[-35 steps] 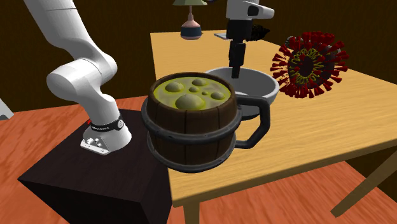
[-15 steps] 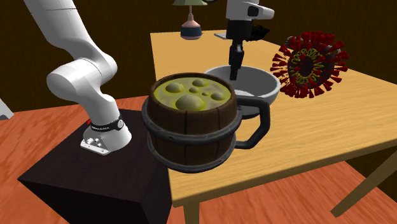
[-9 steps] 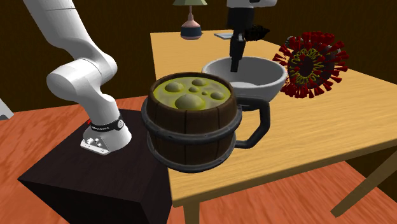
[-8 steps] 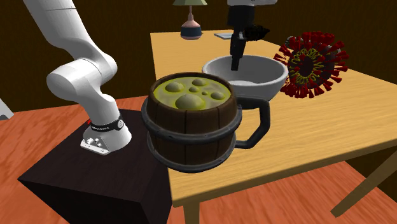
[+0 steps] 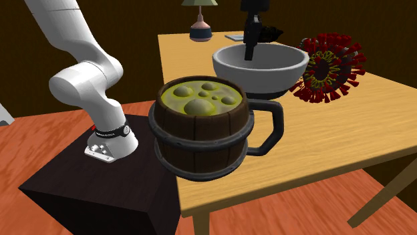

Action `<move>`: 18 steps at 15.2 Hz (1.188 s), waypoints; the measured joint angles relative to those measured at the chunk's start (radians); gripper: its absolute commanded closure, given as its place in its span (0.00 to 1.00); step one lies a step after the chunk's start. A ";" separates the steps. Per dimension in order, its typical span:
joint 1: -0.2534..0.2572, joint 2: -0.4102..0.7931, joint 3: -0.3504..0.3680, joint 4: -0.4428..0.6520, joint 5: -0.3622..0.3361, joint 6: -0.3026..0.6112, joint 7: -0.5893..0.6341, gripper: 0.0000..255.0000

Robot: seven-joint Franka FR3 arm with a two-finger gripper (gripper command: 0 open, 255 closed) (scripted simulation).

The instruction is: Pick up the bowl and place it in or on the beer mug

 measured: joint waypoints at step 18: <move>0.003 0.062 0.007 0.321 -0.011 -0.259 -0.020 1.00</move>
